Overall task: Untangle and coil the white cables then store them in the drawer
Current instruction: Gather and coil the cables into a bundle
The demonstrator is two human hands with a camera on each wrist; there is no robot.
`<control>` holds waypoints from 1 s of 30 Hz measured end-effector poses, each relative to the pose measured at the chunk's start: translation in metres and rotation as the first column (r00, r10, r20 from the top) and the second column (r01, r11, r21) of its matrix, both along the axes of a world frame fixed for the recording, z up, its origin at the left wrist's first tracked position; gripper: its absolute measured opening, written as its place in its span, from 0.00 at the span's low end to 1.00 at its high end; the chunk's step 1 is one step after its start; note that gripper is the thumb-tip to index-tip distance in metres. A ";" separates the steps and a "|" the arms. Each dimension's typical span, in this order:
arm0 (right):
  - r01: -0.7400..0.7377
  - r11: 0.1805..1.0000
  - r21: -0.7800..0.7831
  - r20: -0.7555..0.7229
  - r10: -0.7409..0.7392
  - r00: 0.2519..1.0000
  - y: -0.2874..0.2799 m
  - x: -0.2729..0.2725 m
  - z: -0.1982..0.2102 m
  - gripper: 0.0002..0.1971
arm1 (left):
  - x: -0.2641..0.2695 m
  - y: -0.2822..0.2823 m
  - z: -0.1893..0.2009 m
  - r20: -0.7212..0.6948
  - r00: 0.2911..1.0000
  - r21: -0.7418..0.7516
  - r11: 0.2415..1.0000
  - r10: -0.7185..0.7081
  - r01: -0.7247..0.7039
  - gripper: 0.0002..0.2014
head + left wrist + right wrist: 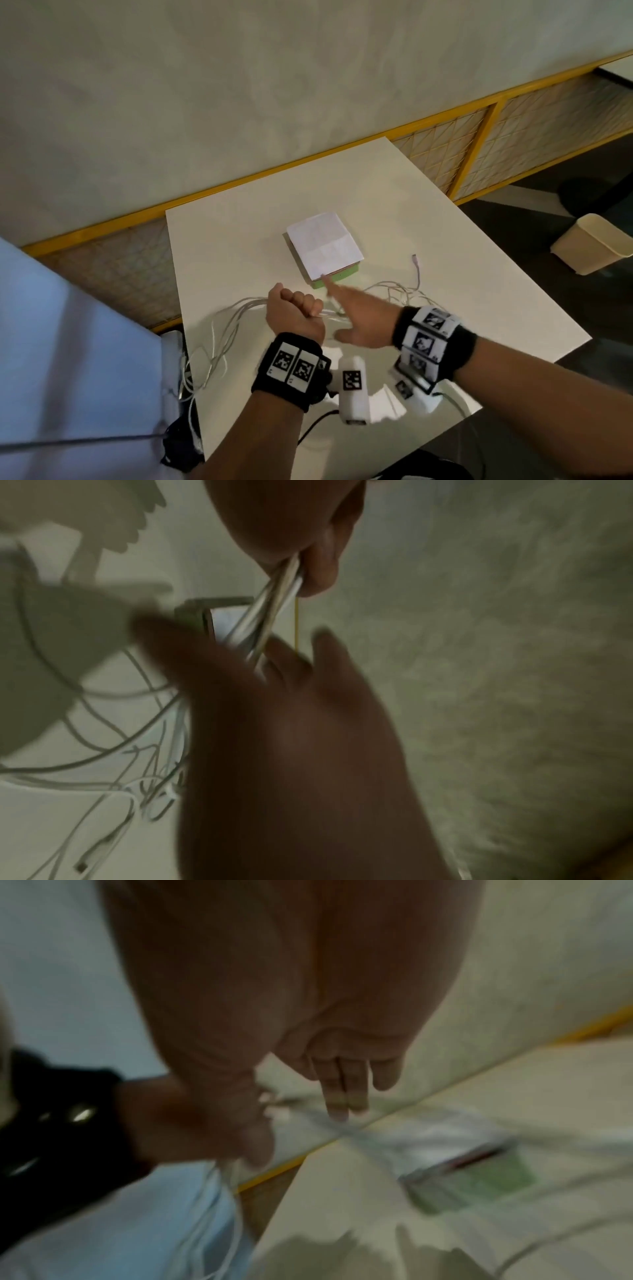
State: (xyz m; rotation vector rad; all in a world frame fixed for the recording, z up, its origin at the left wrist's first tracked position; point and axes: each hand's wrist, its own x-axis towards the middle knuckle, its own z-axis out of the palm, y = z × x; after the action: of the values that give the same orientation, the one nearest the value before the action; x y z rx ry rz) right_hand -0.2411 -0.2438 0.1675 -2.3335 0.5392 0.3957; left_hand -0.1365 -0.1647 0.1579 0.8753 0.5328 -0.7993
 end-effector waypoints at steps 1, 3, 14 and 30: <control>0.031 0.999 0.045 0.035 -0.032 0.999 0.012 0.007 -0.004 0.36 | -0.004 -0.001 0.001 -0.005 1.000 -0.011 1.000 -0.020 0.020 0.20; 0.099 0.995 -0.017 0.061 -0.098 0.993 0.025 0.012 -0.013 0.17 | -0.007 0.001 0.003 -0.015 0.998 -0.032 0.998 -0.057 0.056 0.21; 0.101 0.870 -0.482 -0.035 -0.134 0.990 -0.006 -0.024 -0.007 0.25 | 0.042 0.026 0.001 -0.147 0.989 -0.162 0.986 0.002 -0.026 0.28; 0.216 0.810 -0.545 -0.177 -0.363 0.915 -0.066 -0.093 -0.033 0.24 | 0.066 0.042 -0.025 -0.092 0.988 -0.038 0.991 0.122 -0.126 0.22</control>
State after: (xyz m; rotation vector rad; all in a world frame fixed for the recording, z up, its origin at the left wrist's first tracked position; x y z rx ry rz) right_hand -0.3343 -0.3096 0.1347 -2.6512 1.2639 0.4723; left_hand -0.0700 -0.1231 0.1330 0.7606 0.6403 -0.7366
